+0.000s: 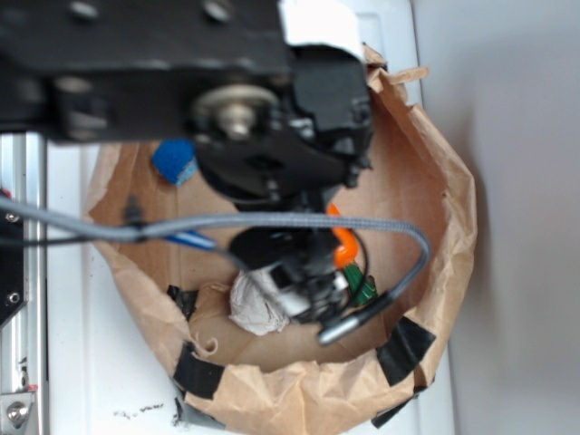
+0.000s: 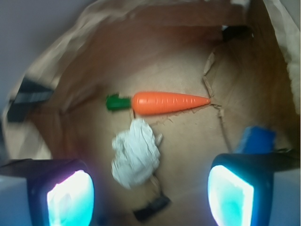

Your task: Grab the white paper.

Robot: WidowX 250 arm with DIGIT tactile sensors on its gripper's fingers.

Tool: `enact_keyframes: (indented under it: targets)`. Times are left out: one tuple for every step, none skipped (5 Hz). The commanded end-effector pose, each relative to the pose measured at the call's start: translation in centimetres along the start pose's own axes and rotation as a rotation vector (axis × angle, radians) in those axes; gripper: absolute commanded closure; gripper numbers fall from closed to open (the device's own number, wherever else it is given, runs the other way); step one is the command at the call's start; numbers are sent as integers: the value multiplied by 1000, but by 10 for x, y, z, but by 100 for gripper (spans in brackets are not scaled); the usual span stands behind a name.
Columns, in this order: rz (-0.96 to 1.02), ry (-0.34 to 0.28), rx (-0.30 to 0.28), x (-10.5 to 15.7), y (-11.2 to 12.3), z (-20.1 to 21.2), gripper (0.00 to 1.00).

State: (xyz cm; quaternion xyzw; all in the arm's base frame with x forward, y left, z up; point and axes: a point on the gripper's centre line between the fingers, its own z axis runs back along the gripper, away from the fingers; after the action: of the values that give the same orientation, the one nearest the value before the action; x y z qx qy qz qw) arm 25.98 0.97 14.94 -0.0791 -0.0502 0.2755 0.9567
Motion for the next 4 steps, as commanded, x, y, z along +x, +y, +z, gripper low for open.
enact_keyframes:
  targets:
    - [29,-87,70,-4,-5,-47,0]
    - [-21,-115,104,-23,-3,-65,0]
    - [-59,-118,90,-38,-7,-70,0]
    - [-46,-164,116,-46,-17,-93,0]
